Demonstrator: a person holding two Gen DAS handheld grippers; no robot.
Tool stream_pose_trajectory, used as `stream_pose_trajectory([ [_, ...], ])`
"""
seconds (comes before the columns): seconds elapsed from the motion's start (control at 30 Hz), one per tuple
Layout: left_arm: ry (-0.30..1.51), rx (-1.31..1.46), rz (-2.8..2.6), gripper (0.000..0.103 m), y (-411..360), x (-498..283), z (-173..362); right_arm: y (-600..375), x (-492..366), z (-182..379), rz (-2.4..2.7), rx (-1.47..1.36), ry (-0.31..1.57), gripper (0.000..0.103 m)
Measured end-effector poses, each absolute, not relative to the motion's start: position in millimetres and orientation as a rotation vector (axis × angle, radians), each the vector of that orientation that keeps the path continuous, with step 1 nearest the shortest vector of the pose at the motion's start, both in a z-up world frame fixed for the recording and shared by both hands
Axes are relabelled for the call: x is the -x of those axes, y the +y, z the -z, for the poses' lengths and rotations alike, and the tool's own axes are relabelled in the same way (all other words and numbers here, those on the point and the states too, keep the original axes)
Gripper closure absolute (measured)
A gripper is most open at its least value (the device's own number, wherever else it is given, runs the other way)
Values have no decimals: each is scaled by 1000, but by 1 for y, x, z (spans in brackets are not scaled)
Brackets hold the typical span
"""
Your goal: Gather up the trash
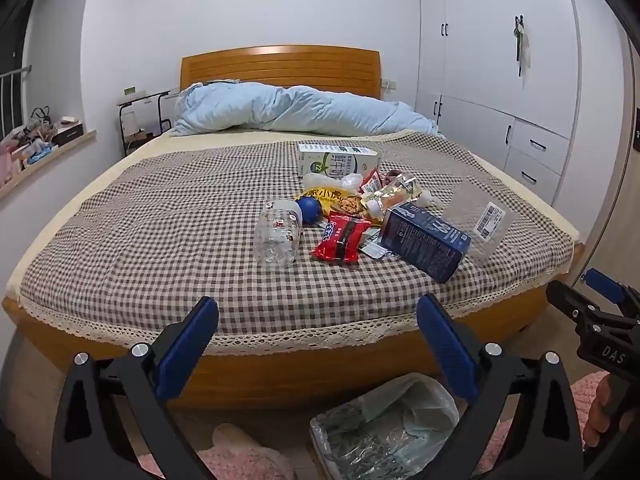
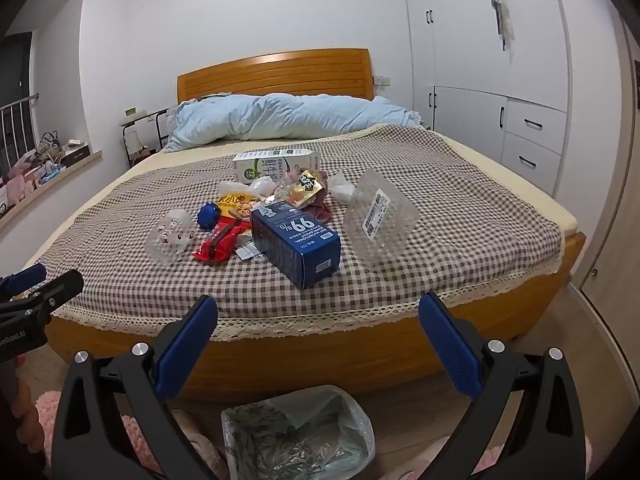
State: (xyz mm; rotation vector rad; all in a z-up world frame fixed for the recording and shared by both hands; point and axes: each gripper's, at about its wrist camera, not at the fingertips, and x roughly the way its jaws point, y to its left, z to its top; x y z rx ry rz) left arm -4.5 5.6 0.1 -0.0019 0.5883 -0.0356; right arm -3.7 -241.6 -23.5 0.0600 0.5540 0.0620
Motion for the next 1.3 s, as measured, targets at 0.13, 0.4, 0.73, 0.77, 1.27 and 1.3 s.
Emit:
stream_pose_trajectory([
  [0.13,580,8,40,7,7,6,-2,-242,5,22,-60,-65,552,6],
  [0.4,575,9,50,7,3,8,-3,-253,4,18,-52,-65,552,6],
  [0.73,572,12,53,7,2,8,-3,-247,9,16,-26,-55,529,6],
  [0.77,571,14,54,7,2,9,-3,-246,9,17,-24,-55,529,6],
  [1.27,565,22,71,7,2,12,-5,-244,12,14,-20,-50,516,6],
  [1.3,565,22,70,7,2,12,-6,-244,11,13,-20,-50,515,6],
])
